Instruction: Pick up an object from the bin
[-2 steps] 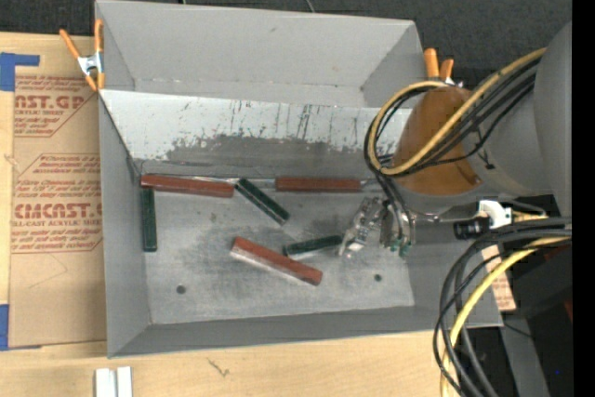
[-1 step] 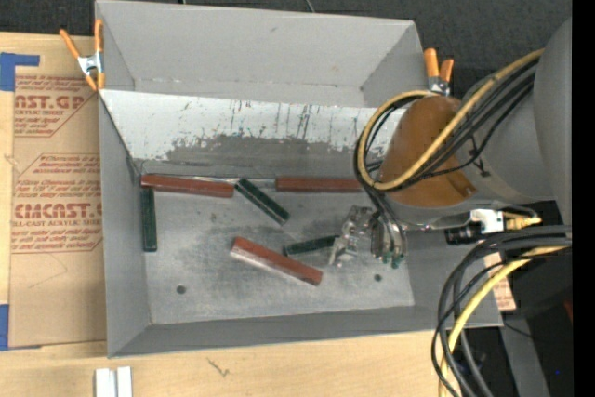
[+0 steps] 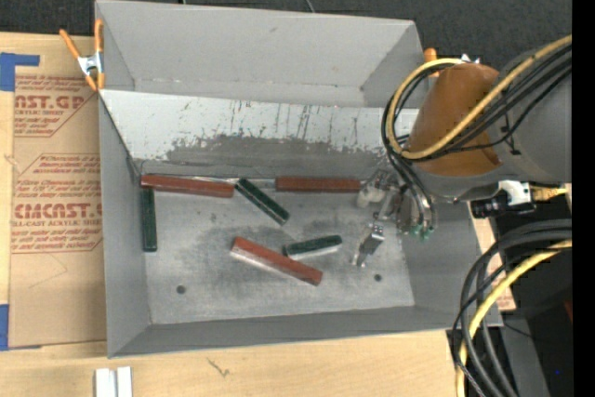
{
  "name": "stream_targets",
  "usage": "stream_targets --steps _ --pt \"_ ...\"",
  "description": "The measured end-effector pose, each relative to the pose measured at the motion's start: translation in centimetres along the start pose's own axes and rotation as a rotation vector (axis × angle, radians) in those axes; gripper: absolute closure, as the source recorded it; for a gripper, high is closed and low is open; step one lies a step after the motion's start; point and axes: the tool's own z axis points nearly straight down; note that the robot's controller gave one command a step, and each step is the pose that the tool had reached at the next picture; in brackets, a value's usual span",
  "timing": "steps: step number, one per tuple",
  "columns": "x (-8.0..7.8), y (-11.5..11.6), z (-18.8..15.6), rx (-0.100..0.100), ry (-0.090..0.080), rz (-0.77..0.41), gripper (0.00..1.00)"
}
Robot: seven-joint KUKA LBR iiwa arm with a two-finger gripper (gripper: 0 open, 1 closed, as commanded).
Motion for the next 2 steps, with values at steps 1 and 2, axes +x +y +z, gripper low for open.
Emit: stream_targets --steps 1,2 --pt "0.03 0.00 0.10 0.001 0.001 -0.001 0.00" --pt "0.04 0.01 0.13 0.001 0.001 0.000 0.00"
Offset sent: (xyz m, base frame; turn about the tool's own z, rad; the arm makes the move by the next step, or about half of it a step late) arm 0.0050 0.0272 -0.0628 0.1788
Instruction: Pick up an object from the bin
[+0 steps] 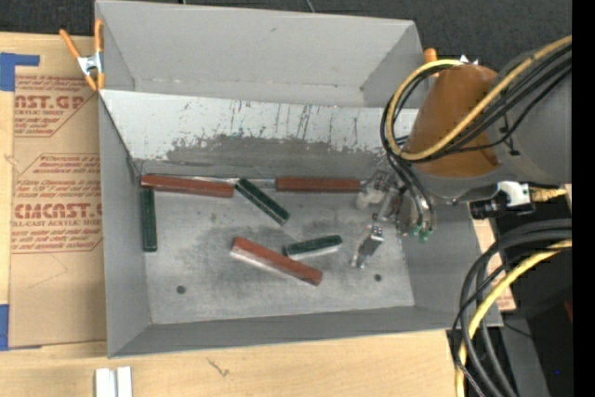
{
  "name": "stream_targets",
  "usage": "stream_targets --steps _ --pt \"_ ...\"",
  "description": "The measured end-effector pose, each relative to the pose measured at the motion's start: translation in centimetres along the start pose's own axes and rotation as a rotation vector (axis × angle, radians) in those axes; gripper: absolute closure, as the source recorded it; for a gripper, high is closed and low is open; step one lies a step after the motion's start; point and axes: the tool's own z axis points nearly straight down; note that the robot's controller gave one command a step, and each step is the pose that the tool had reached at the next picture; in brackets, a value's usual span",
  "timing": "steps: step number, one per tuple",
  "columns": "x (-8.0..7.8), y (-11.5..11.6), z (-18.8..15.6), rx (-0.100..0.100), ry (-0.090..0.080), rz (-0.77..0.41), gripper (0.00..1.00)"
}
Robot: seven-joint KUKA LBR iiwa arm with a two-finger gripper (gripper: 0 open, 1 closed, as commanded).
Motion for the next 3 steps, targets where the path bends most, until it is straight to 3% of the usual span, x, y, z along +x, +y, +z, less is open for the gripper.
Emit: stream_targets --steps 1,2,3 --pt "-0.6 0.8 0.4 0.000 0.000 -0.080 0.00" --pt "-1.2 3.7 5.5 -0.002 -0.013 -0.199 1.00" --pt "-1.2 3.7 5.5 -0.002 -0.013 -0.199 1.00"
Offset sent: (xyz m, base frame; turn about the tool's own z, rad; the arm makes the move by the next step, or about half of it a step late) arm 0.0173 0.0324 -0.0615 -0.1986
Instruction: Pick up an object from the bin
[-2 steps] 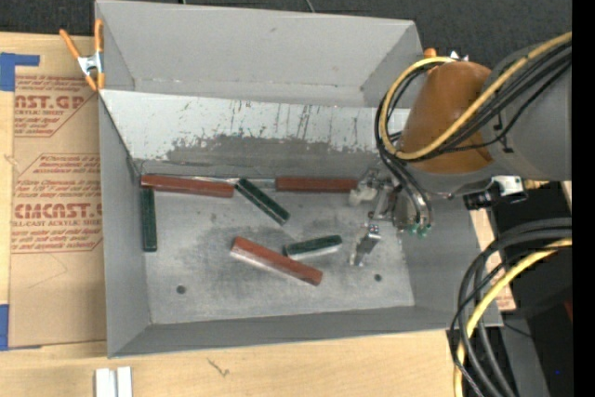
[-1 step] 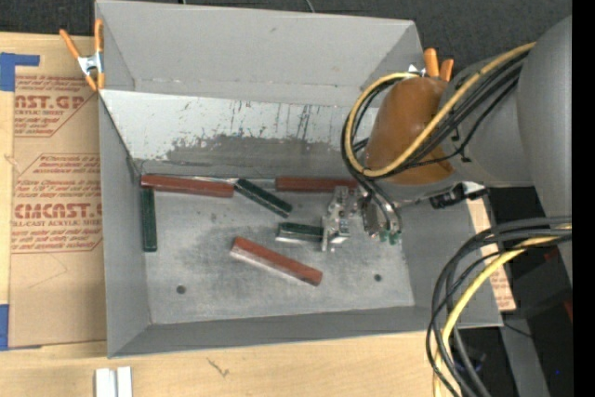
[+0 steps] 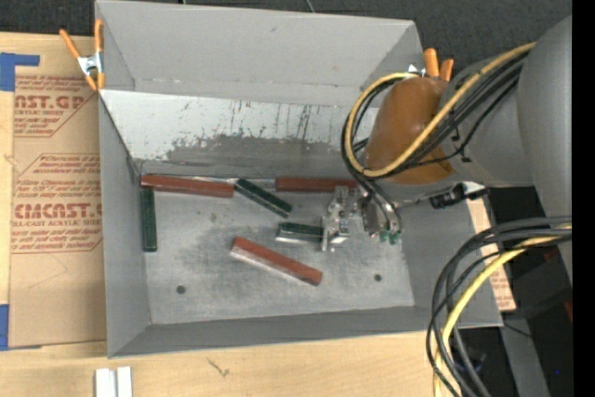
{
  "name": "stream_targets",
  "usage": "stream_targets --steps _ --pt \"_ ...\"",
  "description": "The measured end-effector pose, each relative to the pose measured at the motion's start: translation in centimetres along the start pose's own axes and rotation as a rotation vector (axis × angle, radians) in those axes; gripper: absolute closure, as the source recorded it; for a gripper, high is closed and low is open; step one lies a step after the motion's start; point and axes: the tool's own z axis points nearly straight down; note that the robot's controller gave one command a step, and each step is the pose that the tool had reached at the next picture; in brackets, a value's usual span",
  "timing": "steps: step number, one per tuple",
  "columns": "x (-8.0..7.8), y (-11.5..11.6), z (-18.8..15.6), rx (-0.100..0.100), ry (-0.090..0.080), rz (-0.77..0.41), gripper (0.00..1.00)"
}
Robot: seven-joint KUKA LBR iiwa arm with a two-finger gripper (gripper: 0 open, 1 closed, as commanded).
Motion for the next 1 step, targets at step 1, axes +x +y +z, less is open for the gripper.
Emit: stream_targets --steps 1 --pt "-0.80 0.18 -18.77 0.000 0.011 -0.003 1.00"
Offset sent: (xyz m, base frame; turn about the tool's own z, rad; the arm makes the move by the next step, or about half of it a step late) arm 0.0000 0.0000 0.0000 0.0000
